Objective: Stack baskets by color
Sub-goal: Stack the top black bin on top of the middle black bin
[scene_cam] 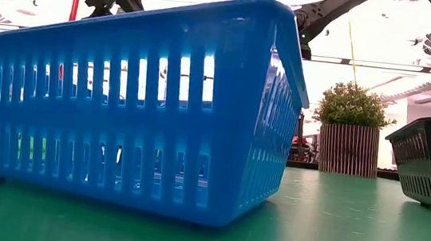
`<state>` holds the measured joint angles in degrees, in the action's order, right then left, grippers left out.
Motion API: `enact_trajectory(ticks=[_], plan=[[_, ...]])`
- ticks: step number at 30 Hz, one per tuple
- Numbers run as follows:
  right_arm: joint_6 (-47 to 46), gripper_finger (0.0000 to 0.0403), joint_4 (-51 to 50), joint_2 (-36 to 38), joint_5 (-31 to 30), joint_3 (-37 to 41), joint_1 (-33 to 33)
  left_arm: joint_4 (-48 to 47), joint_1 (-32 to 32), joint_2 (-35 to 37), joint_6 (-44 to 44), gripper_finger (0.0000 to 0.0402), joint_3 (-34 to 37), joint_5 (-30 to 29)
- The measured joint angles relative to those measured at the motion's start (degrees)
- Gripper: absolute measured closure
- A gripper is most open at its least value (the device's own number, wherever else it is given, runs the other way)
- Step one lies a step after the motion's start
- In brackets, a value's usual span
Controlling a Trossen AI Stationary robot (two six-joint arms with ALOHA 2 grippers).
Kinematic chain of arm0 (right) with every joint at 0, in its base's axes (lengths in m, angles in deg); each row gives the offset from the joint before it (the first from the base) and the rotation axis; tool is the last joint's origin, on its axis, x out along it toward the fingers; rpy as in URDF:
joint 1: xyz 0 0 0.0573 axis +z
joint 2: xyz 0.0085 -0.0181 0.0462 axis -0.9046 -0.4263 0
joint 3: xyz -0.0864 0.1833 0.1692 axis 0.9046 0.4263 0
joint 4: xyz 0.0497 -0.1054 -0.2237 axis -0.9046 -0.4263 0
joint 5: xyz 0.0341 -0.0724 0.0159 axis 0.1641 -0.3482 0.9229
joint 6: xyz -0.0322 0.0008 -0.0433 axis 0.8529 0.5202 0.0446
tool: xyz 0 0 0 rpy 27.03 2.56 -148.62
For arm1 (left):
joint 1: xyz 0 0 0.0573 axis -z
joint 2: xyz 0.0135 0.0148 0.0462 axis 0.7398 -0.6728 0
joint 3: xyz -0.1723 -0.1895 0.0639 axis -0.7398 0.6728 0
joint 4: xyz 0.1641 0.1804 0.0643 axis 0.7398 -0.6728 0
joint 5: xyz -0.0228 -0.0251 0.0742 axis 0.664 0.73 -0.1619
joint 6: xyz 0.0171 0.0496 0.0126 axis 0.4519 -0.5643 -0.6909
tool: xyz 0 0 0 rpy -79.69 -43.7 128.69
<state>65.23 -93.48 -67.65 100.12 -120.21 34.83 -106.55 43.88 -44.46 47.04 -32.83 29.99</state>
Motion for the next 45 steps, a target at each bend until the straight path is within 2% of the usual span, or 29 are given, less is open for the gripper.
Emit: enact_trajectory(ticks=[16, 24, 29, 36, 45], plan=[[3.6, 0.0401, 3.3, 0.0, -0.1, 3.0, 0.2, 0.1, 0.0, 0.0, 0.1, 0.0247, 0.0, 0.0], [5.2, 0.0374, 4.2, 0.0, -0.3, 3.0, 0.2, 0.1, 0.0, 0.0, -0.3, 0.0247, 0.0, 0.0], [5.2, 0.0348, 4.3, 0.0, -0.3, 3.0, 0.2, 0.1, 0.0, 0.0, -1.0, 0.0247, 0.0, 0.0], [4.2, 0.0287, 4.2, 0.5, -0.4, 3.0, 0.9, 0.1, 0.0, 0.0, -0.9, 0.0247, 0.0, 0.0], [-0.8, 0.0221, 3.9, 7.5, -1.9, 3.0, 1.2, 0.1, 1.4, 0.0, 0.9, 0.0247, 0.0, 1.5]])
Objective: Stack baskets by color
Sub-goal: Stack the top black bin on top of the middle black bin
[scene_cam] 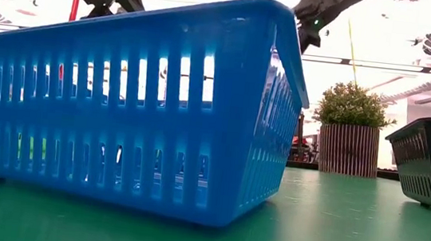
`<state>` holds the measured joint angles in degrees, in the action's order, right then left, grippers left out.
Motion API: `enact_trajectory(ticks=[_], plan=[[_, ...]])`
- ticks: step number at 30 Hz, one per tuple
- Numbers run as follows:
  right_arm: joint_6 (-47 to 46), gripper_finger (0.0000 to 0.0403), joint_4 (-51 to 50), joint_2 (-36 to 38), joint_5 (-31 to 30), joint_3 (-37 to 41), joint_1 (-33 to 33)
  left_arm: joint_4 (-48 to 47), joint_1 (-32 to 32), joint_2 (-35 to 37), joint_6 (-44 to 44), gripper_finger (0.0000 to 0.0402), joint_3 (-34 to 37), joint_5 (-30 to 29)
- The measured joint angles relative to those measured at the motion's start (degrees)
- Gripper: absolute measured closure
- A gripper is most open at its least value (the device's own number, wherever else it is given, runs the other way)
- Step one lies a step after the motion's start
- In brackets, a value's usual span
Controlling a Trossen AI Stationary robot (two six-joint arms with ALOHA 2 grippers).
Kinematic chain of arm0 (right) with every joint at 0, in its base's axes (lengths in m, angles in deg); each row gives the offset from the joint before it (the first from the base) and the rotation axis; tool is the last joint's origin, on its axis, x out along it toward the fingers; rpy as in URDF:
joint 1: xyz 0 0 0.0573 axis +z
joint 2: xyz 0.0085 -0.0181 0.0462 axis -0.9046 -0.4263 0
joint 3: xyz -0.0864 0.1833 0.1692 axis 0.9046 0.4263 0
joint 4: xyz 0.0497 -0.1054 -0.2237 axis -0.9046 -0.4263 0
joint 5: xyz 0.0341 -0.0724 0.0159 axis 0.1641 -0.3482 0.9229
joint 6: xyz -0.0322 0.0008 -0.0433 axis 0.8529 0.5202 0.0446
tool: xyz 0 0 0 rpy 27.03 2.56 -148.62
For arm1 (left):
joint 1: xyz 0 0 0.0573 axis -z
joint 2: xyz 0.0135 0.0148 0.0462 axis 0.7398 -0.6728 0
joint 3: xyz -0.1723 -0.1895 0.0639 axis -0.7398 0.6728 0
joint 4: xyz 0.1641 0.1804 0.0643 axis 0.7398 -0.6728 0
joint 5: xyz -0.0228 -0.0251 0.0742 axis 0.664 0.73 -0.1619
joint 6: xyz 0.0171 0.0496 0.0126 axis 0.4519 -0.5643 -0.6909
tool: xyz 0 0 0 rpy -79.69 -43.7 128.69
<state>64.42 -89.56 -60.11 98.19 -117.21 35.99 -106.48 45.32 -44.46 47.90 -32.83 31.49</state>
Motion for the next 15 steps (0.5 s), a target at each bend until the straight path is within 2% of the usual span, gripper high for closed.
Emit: enact_trajectory(ticks=[11, 15], plan=[[-7.8, 0.0217, -0.5, 10.9, -0.1, 0.0, 0.0, 0.0, 5.0, 0.0, 2.2, 0.0248, 0.0, 0.0], [-12.9, 0.0229, -2.7, 12.3, -2.9, 0.0, 0.2, -0.1, 6.6, 0.0, 2.3, 0.0248, 0.0, -1.3]])
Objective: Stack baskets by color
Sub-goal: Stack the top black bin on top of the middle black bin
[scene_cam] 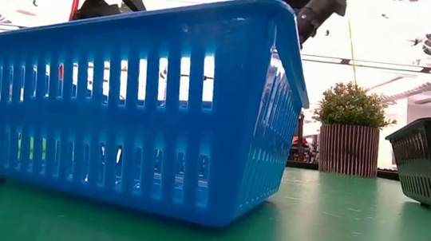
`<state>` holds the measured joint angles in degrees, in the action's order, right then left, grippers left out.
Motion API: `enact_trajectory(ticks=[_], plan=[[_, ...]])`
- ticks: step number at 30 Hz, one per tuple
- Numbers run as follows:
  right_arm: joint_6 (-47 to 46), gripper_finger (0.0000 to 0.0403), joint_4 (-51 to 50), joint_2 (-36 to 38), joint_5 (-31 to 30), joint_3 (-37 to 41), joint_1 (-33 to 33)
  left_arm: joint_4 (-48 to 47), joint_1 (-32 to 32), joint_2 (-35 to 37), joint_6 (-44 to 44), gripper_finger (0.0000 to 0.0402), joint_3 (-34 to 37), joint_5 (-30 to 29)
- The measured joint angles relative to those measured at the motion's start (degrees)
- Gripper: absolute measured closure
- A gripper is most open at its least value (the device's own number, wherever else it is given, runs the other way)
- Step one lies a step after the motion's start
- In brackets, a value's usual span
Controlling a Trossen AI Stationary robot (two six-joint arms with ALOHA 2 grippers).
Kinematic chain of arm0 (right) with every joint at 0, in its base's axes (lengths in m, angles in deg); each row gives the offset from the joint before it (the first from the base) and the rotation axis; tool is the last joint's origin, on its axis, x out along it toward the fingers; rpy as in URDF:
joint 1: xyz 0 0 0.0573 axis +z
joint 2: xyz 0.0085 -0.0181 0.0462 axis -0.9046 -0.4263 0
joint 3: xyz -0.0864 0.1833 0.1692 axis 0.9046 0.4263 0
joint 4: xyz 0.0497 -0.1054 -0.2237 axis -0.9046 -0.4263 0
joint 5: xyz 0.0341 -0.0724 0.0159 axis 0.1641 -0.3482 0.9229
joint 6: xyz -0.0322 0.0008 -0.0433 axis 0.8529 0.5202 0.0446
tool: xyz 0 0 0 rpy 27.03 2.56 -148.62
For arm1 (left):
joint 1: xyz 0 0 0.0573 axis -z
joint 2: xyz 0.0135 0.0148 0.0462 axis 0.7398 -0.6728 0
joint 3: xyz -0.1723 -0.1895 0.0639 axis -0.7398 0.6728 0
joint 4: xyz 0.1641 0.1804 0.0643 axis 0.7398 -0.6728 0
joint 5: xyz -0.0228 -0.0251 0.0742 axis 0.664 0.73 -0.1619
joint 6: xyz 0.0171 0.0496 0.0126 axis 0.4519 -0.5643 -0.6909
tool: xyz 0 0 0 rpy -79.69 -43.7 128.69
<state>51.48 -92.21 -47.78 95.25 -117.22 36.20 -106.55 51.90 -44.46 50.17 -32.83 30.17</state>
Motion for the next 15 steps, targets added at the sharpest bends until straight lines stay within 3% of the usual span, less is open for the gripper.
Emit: enact_trajectory(ticks=[6, 15], plan=[[-3.0, 0.0278, 1.4, -0.3, -0.1, 2.0, 0.9, -0.8, 1.3, 0.0, 0.0, 0.0248, 0.0, -1.9], [-4.4, 0.0380, 13.1, -0.4, 0.1, 13.7, 0.7, -2.3, 1.7, 0.0, 0.0, 0.0248, 0.0, -2.1]])
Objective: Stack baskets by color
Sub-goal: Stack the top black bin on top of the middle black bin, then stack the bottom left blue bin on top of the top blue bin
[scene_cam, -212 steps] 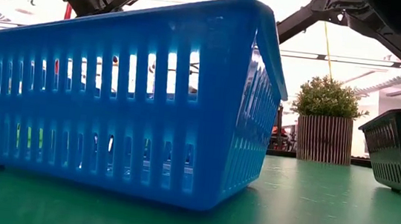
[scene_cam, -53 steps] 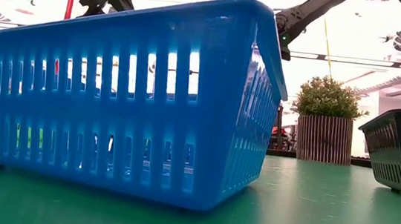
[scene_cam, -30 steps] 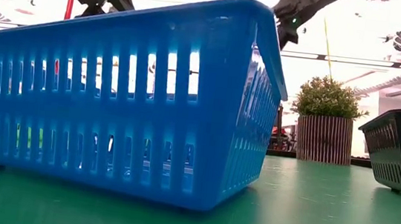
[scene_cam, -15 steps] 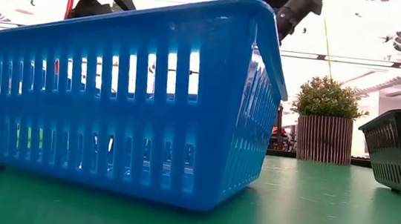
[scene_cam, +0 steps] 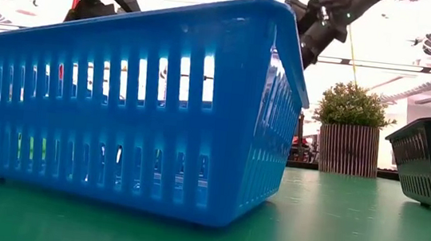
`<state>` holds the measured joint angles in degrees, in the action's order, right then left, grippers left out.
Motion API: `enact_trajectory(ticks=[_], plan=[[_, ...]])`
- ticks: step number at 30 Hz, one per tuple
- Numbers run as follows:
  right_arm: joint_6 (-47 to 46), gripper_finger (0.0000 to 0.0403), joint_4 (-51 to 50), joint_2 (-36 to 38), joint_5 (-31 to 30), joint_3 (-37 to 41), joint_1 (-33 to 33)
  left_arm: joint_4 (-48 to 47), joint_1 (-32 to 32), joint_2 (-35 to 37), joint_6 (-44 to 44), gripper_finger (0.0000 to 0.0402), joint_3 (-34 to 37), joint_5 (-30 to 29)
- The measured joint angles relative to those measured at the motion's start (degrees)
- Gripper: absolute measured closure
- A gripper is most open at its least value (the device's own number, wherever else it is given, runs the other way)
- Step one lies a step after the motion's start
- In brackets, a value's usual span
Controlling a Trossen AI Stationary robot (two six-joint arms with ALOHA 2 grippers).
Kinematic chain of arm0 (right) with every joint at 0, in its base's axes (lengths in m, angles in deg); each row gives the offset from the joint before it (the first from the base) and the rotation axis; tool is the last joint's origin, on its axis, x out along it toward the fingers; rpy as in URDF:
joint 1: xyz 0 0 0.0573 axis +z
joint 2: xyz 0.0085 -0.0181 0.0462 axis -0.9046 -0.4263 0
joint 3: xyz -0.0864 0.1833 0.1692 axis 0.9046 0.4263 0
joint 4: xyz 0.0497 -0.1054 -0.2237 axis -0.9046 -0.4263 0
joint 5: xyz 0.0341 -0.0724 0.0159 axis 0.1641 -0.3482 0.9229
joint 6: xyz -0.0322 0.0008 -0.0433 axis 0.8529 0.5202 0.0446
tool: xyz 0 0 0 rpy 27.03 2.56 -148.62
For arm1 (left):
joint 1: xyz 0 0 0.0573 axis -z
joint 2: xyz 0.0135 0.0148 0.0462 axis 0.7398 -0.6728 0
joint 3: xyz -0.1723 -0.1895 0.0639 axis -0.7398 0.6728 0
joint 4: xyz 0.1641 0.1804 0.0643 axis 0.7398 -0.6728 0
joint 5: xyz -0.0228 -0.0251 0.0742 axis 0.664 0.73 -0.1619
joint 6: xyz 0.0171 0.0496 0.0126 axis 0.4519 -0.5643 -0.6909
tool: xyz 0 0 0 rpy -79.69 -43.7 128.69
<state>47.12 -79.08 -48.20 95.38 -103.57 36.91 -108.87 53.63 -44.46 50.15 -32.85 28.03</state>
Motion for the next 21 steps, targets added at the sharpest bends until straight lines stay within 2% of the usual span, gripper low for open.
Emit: enact_trajectory(ticks=[3, 21], plan=[[0.0, 0.0399, 4.3, 0.0, 0.1, 3.6, 0.0, -1.0, 0.0, 0.0, 0.0, 0.0248, 0.0, 0.0], [-5.9, 0.0402, 16.1, 0.0, -0.1, 14.3, -2.2, -1.5, -0.2, 0.0, -0.2, 0.0247, 0.0, 0.0]])
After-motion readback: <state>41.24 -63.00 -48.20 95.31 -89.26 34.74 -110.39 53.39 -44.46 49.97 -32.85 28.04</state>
